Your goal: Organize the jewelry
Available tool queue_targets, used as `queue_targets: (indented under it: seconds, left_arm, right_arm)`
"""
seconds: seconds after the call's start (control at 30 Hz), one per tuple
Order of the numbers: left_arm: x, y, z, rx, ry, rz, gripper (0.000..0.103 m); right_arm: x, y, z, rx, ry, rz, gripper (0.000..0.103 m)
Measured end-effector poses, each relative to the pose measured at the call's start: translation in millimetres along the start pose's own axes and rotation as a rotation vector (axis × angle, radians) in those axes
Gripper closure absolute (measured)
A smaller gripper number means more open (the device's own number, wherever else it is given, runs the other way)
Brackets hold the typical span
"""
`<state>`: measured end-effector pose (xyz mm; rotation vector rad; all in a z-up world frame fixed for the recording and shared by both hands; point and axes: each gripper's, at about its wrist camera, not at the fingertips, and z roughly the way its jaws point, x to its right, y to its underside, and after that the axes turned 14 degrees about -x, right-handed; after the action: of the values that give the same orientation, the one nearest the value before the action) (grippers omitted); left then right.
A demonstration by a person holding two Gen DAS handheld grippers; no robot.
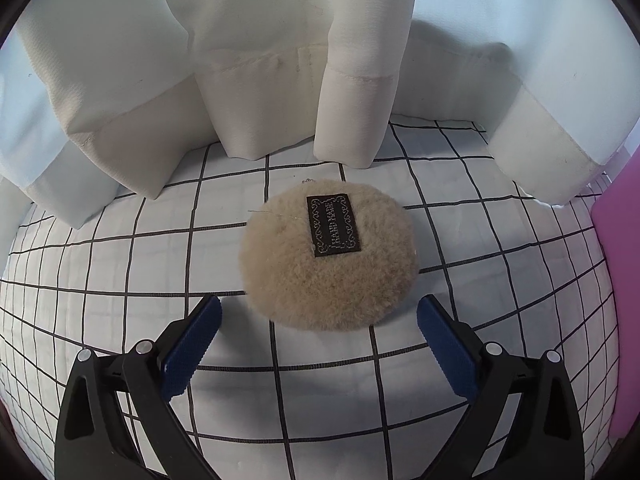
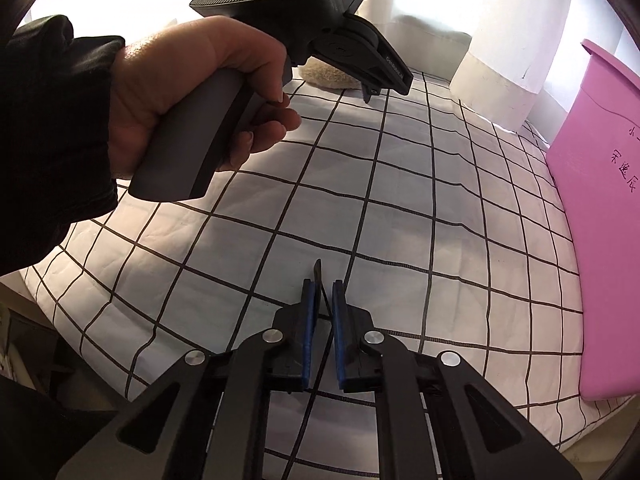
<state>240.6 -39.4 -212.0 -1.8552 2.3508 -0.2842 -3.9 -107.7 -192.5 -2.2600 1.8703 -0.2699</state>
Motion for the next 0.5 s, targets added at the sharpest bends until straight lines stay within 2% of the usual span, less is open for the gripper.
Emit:
queue_targets:
  seconds: [0.07,0.13,0.2,0.33,0.37,0.4,0.5]
  left_arm:
    - [-3.5,3.5,-0.1,0.014,-0.006,-0.001,0.016]
    - [-5.8,6.7,-2.8,0.035,-0.003,0.001,0.033]
    - [-7.3,8.4,-5.1,0.041,0.004,0.010,0.059]
    - [-17.4,11.4,-6.2,0.037,0.052,-0.004,0.067]
    - [-21.1,13.1,-6.7,0.038,0.072,-0.013,0.078]
    - [-25.0,14.8,-6.9,0.036,0.086,-0.017,0.101]
    - [-26.4,19.9,-16.9,0.053,0.088,-0.023,0.102]
  right_arm:
    - [0.4,-0.9,0.1,-0.002,-0.001,0.001,0.094]
    - [0.4,-1.5,0.3,-0.004,0.000,0.002,0.094]
    - [1.7,-2.0,0.3,-0.006,-0.008,0.006,0.094]
    - [3.2,-2.4,-0.3,-0.008,-0.017,0.010,0.094]
    - [4.0,-2.3,-0.8,-0.006,-0.020,0.011,0.094]
    - [4.2,-2.0,-2.0,-0.001,-0.022,0.011,0.094]
    - [6.3,-1.8,-5.8,0.015,-0.031,0.018,0.094]
